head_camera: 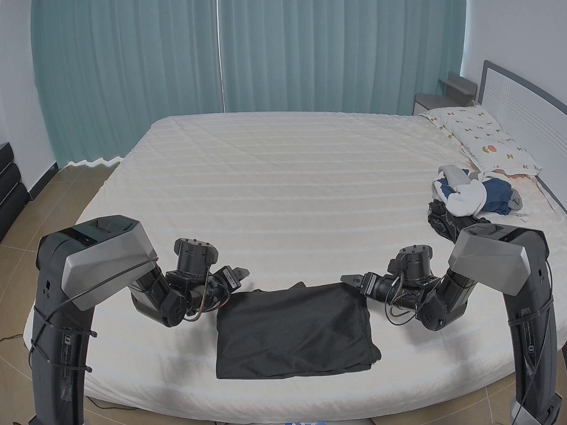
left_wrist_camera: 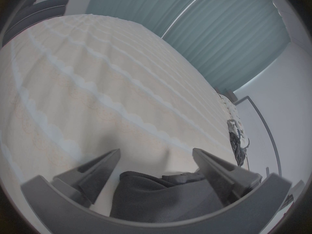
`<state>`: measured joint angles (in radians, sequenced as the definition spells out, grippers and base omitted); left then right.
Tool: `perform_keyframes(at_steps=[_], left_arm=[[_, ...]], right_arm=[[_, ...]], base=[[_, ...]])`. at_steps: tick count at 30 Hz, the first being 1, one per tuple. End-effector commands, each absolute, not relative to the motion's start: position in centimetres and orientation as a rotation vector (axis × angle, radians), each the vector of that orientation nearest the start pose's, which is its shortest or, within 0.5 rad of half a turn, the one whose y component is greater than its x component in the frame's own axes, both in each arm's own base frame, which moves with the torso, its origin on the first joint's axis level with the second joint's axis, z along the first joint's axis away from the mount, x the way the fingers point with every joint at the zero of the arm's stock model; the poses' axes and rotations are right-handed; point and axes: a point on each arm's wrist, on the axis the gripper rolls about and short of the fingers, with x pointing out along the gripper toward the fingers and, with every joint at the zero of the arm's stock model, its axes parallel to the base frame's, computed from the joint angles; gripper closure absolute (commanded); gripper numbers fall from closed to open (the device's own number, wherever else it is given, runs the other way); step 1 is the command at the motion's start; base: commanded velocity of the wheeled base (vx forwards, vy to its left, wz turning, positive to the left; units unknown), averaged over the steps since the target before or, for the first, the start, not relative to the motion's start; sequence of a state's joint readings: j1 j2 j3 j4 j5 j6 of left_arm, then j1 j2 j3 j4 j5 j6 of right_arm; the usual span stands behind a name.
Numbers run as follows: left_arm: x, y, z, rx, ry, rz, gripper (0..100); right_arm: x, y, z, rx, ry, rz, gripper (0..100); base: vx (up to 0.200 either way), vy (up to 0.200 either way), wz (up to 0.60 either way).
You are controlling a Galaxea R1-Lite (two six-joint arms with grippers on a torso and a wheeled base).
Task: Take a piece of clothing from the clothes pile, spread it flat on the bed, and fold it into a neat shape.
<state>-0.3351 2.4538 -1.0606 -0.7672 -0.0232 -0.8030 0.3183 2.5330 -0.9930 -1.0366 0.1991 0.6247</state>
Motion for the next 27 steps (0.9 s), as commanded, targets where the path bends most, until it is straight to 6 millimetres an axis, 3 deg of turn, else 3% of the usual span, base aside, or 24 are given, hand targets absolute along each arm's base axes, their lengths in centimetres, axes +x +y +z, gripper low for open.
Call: perform_keyframes(at_steps=[1,5,6,27], left_arm=[[38.74,-14.3,-3.06,-0.64,0.741,-0.115,0],[38.39,-14.31,-3.37,-0.622,0.754,-0.119,0],[38.21,-14.31,-3.61,-0.605,0.76,-0.123,100],[39.06,-13.64,-3.56,-0.593,0.717,-0.078,100]], right_arm=[[39.37,13.54,-4.93,0.566,0.647,0.334,0],[39.32,13.59,-4.95,0.566,0.649,0.334,0],[39.32,13.59,-4.95,0.566,0.649,0.334,0],[39.43,13.63,-4.75,0.566,0.641,0.336,0]], base=[[0.0,0.0,0.0],[0.0,0.0,0.0],[0.0,0.0,0.0],[0.0,0.0,0.0]])
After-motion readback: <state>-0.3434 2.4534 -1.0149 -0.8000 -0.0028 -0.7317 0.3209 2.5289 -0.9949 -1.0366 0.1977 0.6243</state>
